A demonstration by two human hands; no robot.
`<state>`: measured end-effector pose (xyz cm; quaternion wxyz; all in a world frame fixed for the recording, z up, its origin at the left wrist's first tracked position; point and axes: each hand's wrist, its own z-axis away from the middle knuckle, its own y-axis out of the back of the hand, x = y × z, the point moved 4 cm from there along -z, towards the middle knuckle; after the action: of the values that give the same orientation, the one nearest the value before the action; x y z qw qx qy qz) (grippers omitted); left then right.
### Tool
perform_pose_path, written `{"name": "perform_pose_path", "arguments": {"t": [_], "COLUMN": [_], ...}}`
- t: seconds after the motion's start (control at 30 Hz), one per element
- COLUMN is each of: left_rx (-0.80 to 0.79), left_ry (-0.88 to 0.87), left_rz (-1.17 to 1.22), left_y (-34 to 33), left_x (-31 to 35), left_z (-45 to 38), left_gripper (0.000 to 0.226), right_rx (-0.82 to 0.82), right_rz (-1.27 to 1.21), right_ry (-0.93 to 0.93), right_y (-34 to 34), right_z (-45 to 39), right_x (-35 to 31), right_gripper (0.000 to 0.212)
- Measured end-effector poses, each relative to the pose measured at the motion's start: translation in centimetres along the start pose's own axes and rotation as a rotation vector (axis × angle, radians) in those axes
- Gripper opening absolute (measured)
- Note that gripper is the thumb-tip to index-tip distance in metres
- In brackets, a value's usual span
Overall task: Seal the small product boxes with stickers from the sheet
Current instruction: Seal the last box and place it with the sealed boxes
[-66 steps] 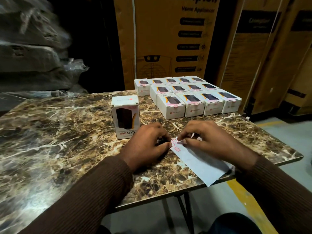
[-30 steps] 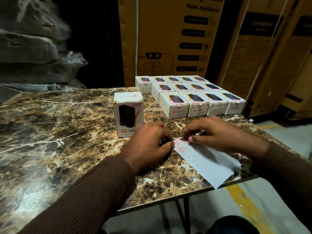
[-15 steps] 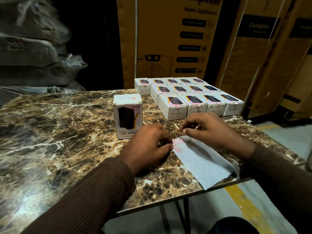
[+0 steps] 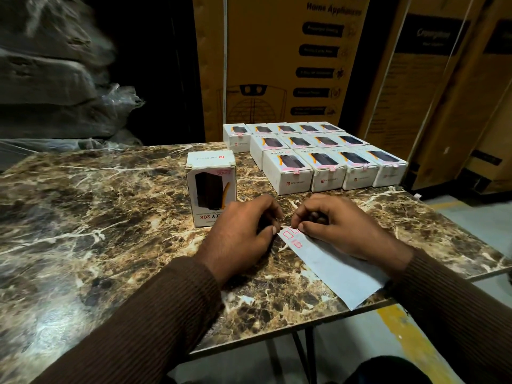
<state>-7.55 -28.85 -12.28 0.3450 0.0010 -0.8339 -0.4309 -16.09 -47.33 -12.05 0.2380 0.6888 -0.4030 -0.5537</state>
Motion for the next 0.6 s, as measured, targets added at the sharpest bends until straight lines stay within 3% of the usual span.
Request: {"name": "perform_pose_path", "arguments": {"t": [0.17, 0.37, 0.6], "left_rx": [0.004, -0.082, -0.192], "left_ry": [-0.043, -0.153, -0.251], "left_rz": [-0.075, -0.227, -0.350], "left_y": [0.4, 1.6, 1.9], "left_x": [0.7, 1.9, 2.9], "left_z": [0.3, 1.0, 1.7], "left_gripper": [0.020, 0.028, 0.037], "right_rx": [-0.017, -0.075, -0.029], "right_rz": [0.146, 0.351, 0.364], "right_ry": [0.047, 0.121, 0.148], "right_y": [0.6, 0.1, 0.1], "right_z": [-0.1, -0.6, -0.3], "right_x": [-0.8, -2.1, -2.4], "right_gripper": [0.004, 0.015, 0.011]}}
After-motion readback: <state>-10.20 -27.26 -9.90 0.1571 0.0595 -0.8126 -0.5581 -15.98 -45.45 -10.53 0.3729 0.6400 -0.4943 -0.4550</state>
